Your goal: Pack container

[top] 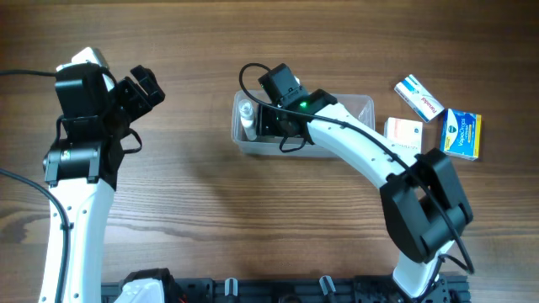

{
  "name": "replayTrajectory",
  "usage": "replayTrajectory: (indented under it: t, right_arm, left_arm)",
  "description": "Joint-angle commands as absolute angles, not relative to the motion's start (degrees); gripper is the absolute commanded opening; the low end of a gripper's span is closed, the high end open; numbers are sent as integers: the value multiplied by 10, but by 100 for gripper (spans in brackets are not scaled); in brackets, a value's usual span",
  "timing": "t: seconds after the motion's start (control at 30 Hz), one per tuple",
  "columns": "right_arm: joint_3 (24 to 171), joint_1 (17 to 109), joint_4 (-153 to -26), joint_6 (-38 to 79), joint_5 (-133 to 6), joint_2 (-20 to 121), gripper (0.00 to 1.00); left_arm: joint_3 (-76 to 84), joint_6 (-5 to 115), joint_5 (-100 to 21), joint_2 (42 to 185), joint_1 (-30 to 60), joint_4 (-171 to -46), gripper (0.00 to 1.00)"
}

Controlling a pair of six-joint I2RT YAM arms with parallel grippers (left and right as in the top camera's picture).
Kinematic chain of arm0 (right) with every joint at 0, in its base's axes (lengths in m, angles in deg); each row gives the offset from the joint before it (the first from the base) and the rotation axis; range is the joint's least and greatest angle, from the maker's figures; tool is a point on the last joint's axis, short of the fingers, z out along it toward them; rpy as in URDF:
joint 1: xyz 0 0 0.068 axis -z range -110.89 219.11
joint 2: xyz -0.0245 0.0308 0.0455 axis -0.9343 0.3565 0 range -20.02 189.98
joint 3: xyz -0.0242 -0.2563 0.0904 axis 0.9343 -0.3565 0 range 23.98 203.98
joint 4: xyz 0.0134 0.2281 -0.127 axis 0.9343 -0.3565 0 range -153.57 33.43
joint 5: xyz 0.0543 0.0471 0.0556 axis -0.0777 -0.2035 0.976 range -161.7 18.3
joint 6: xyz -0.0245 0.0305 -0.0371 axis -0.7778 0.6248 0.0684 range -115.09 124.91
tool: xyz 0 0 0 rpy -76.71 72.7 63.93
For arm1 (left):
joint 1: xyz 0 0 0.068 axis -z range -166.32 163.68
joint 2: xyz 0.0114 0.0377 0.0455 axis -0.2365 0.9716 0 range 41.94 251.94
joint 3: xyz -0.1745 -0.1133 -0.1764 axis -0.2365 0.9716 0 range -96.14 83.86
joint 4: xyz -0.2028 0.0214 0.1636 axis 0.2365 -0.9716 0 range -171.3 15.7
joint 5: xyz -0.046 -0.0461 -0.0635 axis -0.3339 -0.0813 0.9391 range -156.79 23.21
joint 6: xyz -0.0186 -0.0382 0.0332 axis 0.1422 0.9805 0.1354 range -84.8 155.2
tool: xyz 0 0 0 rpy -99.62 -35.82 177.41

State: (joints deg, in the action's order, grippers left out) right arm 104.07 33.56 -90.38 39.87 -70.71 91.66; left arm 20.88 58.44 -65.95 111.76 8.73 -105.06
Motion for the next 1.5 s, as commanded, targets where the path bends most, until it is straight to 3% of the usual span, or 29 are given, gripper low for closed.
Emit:
replayTrajectory:
  t: [0.0, 0.13, 0.3, 0.4, 0.67, 0.87, 0.97, 1.23, 1.4, 1.47]
  right_arm:
    - [1049, 333, -900, 414, -719, 946, 66]
    - [1049, 333, -896, 415, -719, 949, 66]
    - [1050, 333, -893, 415, -718, 949, 83]
    - [1050, 333, -893, 415, -717, 949, 87]
    - [1051, 334, -897, 408, -718, 928, 80]
    - [1051, 337, -914, 391, -740, 906, 64]
    - [1053, 340, -930, 374, -748, 900, 48]
    - [1102, 384, -1041, 364, -785, 782, 47]
    - [1102, 464, -1156, 363, -827, 666, 55]
    - [1102, 513, -1210, 363, -844, 630, 67]
  left_arm:
    - [204, 581, -653, 1119, 84, -1051, 100]
    - [204, 581, -653, 1119, 84, -1051, 100]
    - [204, 581, -653, 1119, 84, -1051, 100]
    - [204, 581, -653, 1119, 84, -1051, 100]
    - [204, 581, -653, 1119, 84, -1051, 100]
    - [204, 581, -653, 1119, 84, -1051, 100]
    - [204, 581, -653, 1119, 84, -1051, 100]
    - [204, 581, -653, 1119, 84, -1051, 100]
    - [204, 581, -653, 1119, 84, -1051, 100]
    - [204, 581, -653, 1119, 84, -1051, 100]
